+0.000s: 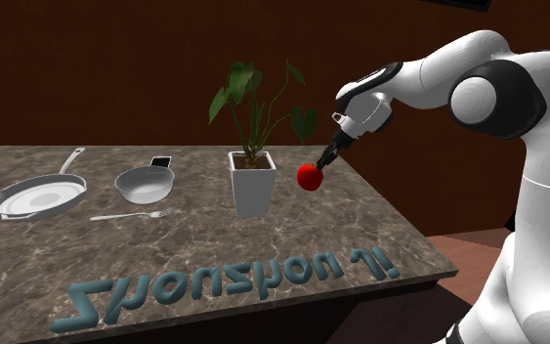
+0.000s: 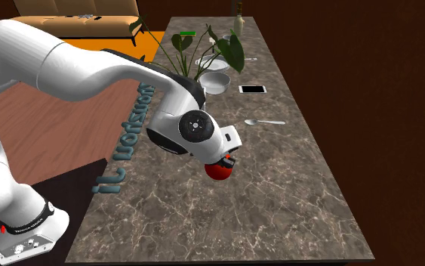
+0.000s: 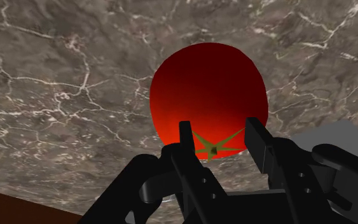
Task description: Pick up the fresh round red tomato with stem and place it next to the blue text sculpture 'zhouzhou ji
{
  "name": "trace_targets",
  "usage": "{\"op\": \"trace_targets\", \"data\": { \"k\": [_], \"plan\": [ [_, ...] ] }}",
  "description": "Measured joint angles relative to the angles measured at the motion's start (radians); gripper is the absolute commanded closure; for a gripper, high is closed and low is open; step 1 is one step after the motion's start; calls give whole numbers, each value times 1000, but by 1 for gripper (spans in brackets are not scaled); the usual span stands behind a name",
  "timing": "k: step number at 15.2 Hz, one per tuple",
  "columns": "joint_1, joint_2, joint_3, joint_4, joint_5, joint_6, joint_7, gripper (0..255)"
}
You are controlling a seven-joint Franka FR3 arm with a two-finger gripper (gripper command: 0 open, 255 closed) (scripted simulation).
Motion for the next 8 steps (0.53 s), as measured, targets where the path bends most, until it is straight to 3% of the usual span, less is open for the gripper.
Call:
{"op": "trace_targets", "data": {
  "k": [8],
  "plan": [
    [8,-20,-9,14,-27,-20,29,255]
  ]
}}
